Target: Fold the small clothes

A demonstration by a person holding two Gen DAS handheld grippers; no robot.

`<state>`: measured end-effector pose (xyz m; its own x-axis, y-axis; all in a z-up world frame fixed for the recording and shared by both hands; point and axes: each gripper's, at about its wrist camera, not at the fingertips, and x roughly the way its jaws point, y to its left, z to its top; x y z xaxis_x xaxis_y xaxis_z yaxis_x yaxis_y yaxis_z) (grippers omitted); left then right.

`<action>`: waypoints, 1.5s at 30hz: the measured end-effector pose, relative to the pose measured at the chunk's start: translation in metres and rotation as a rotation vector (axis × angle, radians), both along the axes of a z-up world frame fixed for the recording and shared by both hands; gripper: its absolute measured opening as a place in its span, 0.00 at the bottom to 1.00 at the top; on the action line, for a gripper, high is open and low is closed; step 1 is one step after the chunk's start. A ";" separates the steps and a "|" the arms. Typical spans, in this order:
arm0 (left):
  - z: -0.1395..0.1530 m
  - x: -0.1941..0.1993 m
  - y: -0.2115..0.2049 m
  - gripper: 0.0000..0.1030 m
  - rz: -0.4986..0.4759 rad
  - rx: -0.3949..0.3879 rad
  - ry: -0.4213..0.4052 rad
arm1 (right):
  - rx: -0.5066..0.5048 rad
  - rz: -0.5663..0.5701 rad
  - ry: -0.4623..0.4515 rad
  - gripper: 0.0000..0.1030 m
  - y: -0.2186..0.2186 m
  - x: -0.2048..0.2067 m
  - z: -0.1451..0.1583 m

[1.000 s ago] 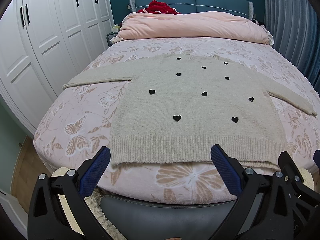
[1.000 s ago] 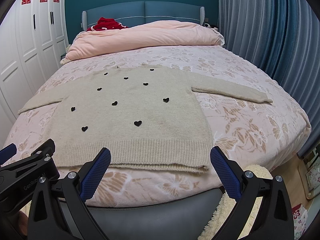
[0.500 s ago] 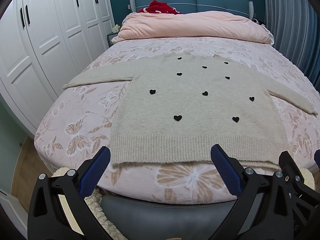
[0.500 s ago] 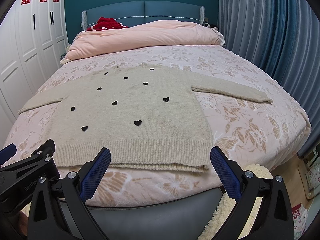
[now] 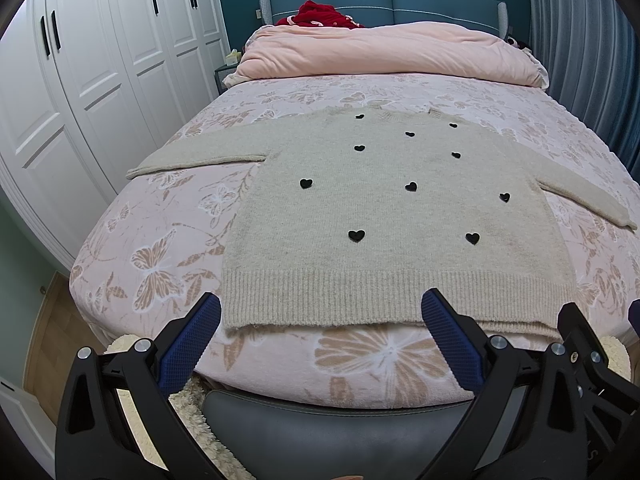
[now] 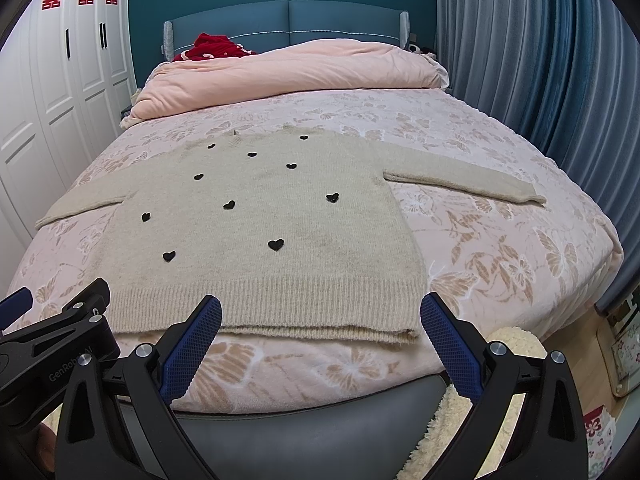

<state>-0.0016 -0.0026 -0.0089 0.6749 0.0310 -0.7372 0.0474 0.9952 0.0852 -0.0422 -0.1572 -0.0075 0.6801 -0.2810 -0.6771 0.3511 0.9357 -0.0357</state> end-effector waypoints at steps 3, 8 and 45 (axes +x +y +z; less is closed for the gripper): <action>0.000 0.000 0.000 0.95 0.000 0.000 -0.001 | 0.000 0.000 -0.001 0.95 0.000 -0.001 -0.001; 0.000 0.000 0.000 0.95 0.000 0.002 -0.001 | 0.000 0.000 0.000 0.95 0.000 -0.001 -0.001; -0.066 0.127 0.014 0.95 0.062 -0.210 0.260 | 0.697 -0.723 -0.285 0.11 -0.522 0.130 -0.097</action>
